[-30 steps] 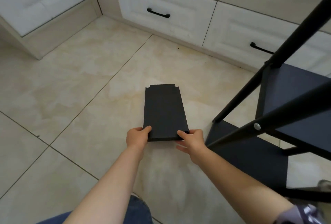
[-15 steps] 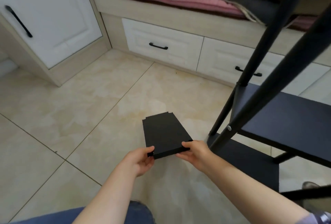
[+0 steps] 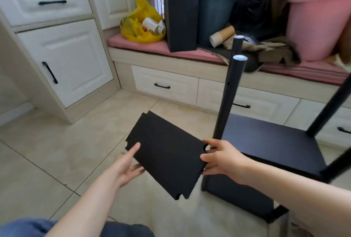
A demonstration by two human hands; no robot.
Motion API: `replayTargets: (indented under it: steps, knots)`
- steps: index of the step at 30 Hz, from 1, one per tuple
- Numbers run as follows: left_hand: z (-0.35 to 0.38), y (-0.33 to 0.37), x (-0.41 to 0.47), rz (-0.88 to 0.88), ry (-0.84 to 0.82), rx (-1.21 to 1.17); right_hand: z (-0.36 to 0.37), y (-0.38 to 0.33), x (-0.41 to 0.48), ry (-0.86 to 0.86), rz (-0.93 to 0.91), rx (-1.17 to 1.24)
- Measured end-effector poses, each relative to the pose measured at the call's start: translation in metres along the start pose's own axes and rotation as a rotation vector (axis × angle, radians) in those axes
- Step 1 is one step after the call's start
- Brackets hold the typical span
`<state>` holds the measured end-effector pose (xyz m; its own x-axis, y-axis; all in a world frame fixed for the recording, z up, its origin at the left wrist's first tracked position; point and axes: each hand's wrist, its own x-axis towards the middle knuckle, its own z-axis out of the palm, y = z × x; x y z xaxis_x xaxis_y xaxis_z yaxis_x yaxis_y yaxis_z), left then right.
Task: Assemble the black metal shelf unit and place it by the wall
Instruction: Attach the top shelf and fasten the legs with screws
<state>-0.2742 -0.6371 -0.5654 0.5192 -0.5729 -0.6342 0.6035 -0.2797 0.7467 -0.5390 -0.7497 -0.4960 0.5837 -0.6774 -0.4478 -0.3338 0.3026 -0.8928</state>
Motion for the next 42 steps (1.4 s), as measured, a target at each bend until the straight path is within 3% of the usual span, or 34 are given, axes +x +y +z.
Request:
replayTargets:
  steps: [3,6,12,20,26,32,42]
  knots:
    - [0.001,0.021,-0.020,0.254,0.060,0.299,-0.022,-0.011,-0.035,-0.011,-0.082,-0.142]
    - [0.004,0.034,-0.041,0.434,-0.053,0.491,-0.040,-0.020,-0.066,-0.013,-0.179,-0.192]
    - [0.017,0.048,-0.078,0.569,-0.274,0.403,-0.072,-0.032,-0.099,0.042,-0.269,-0.237]
    - [0.051,0.043,-0.110,0.604,-0.314,0.205,-0.106,-0.037,-0.126,0.279,-0.346,0.090]
    - [0.089,0.053,-0.139,0.681,-0.298,0.155,-0.113,-0.040,-0.148,0.396,-0.452,-0.195]
    - [0.142,0.076,-0.176,0.694,-0.422,0.091,-0.129,-0.051,-0.166,0.479,-0.647,-0.068]
    - [0.198,0.124,-0.200,0.692,-0.480,0.062,-0.165,-0.103,-0.201,0.720,-0.811,-0.170]
